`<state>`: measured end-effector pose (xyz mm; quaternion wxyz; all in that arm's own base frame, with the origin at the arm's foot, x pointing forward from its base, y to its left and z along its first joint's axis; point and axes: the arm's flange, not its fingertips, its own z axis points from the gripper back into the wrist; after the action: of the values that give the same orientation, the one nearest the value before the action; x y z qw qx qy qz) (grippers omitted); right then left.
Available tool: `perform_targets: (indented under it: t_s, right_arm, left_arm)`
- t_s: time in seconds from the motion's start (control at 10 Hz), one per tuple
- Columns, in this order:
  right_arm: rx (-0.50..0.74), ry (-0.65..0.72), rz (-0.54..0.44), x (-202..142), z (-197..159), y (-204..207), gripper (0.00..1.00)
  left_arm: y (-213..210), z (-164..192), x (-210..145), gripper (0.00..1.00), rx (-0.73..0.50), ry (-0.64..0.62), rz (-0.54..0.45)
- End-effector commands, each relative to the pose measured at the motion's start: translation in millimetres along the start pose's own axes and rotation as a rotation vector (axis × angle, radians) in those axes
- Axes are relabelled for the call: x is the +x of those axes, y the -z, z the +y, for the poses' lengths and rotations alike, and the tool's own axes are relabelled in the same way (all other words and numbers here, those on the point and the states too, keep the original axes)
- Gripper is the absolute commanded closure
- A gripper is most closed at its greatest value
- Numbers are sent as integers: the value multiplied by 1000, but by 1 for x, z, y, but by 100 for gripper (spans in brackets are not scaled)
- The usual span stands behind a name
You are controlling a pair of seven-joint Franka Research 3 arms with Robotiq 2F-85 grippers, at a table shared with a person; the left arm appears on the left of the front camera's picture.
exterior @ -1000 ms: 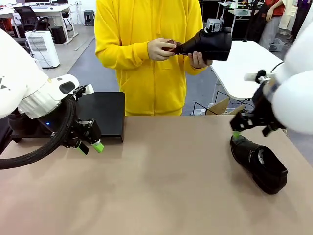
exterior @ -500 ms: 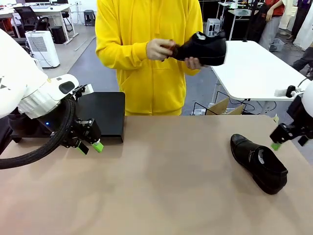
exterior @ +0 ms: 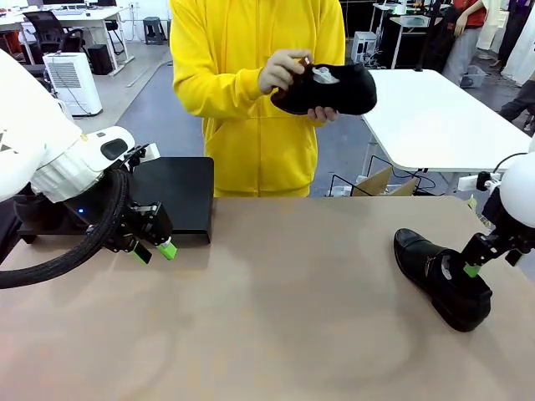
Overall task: Organize the shoes by placing them on the stand.
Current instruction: Pick up one Shoe and place it in the middle of the table.
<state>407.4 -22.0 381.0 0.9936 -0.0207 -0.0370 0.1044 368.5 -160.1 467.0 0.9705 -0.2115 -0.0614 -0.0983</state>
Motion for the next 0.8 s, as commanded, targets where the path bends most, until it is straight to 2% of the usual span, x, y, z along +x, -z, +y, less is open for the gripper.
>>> perform_targets:
  t_s: [0.0, 0.1, 0.6, 0.7]
  right_arm:
    - [24, -55, -79, -7, 0, 10, 0]
    - [22, -57, -105, -8, 1, 17, 0]
    - [60, -36, 1, -2, 3, 46, 0]
    - [65, -27, 5, -1, 3, 49, 15]
  left_arm:
    - [-1, 1, 0, 47, -6, 10, 5]
    - [-1, 1, 0, 47, -6, 10, 5]
    - [-1, 1, 0, 47, -6, 10, 5]
    - [-1, 1, 0, 47, -6, 10, 5]
